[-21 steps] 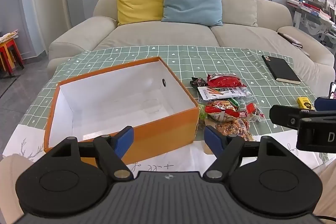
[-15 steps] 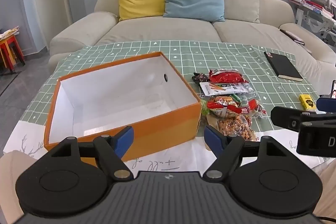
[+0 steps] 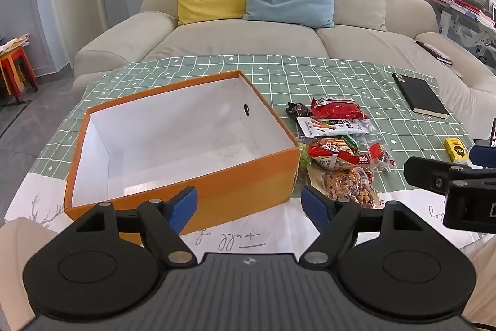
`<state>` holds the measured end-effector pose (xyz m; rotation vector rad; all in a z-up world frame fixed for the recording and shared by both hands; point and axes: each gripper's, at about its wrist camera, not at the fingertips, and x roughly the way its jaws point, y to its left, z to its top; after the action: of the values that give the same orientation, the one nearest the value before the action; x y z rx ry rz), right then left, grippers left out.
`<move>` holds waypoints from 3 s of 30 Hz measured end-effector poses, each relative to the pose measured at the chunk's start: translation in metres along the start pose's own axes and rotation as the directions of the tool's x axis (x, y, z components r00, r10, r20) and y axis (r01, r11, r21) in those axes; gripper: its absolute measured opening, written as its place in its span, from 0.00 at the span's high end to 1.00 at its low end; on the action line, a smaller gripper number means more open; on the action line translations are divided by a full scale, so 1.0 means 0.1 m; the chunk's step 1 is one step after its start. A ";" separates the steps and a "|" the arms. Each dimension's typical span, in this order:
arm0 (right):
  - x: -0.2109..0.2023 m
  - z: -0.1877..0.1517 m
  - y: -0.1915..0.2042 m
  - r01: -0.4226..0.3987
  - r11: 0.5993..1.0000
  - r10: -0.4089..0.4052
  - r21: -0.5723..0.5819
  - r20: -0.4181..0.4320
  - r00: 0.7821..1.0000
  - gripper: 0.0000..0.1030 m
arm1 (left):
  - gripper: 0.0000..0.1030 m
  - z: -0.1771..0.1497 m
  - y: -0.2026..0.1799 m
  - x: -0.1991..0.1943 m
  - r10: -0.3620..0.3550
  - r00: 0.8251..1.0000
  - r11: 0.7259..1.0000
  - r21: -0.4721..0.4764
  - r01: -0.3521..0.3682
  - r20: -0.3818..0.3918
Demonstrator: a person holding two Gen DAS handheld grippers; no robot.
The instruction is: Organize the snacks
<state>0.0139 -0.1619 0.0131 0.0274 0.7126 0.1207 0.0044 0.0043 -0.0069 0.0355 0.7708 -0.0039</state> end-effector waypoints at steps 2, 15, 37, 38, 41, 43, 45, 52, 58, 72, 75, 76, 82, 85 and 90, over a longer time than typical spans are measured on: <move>0.00 0.01 0.00 0.000 1.000 0.000 -0.002 -0.004 1.000 0.04 | 0.13 -0.01 0.00 0.01 0.000 1.000 1.000 0.000 0.000 -0.003; 0.02 0.03 0.00 0.017 1.000 -0.017 0.005 -0.019 1.000 0.04 | 0.13 -0.01 0.02 0.03 0.002 1.000 1.000 -0.003 -0.002 -0.015; 0.09 0.01 -0.05 0.042 0.999 -0.041 0.030 -0.040 0.998 0.04 | 0.13 0.01 0.02 0.06 0.010 0.999 1.000 -0.009 -0.010 -0.036; 0.09 0.01 -0.05 0.044 0.999 -0.043 0.031 -0.041 0.998 0.04 | 0.13 0.01 0.02 0.06 0.010 0.999 1.000 -0.008 -0.010 -0.037; 0.09 0.01 -0.06 0.048 0.998 -0.046 0.035 -0.044 0.998 0.04 | 0.13 0.01 0.02 0.06 0.009 0.999 1.000 -0.008 -0.010 -0.038; 0.09 0.01 -0.06 0.048 0.998 -0.047 0.033 -0.046 0.998 0.04 | 0.13 0.01 0.02 0.07 0.010 0.999 1.000 -0.007 -0.011 -0.039; 0.09 0.01 -0.06 0.048 0.998 -0.047 0.034 -0.047 0.998 0.04 | 0.13 0.01 0.02 0.07 0.011 0.999 1.000 -0.007 -0.011 -0.042; 0.10 0.01 -0.07 0.047 0.998 -0.045 0.034 -0.049 0.998 0.04 | 0.13 0.01 0.03 0.08 0.013 0.999 1.000 -0.010 -0.014 -0.047; 0.11 -0.01 -0.08 0.048 0.998 -0.046 0.037 -0.052 0.998 0.04 | 0.13 0.01 0.03 0.08 0.013 0.999 1.000 -0.011 -0.013 -0.051; 0.14 -0.01 -0.08 0.058 0.998 -0.056 0.038 -0.058 0.997 0.04 | 0.13 0.00 0.03 0.10 0.012 0.999 1.000 -0.011 -0.013 -0.053; 0.15 -0.01 -0.07 0.060 0.997 -0.058 0.038 -0.061 0.996 0.04 | 0.13 -0.01 0.02 0.10 0.007 0.999 1.000 -0.009 -0.008 -0.054; 0.15 -0.01 -0.08 0.059 0.998 -0.057 0.038 -0.060 0.997 0.04 | 0.13 -0.01 0.02 0.11 0.001 0.998 1.000 -0.008 -0.002 -0.055; 0.20 -0.03 -0.17 0.078 0.996 -0.076 0.036 -0.047 0.996 0.04 | 0.22 0.02 0.01 0.15 -0.078 0.994 0.997 0.013 0.079 -0.072; 0.26 -0.06 -0.22 0.101 0.995 -0.101 0.000 -0.043 0.994 0.08 | 0.33 0.02 -0.01 0.18 -0.124 0.988 0.992 0.027 0.127 -0.088; 0.35 -0.14 -0.31 0.070 0.997 -0.071 -0.020 -0.029 0.997 0.12 | 0.56 0.01 -0.07 0.31 -0.244 0.963 0.967 0.053 0.251 -0.111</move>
<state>0.0347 -0.1887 -0.0225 -0.0172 0.7412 0.0605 0.0268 -0.0028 -0.0283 0.0022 0.8747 -0.2680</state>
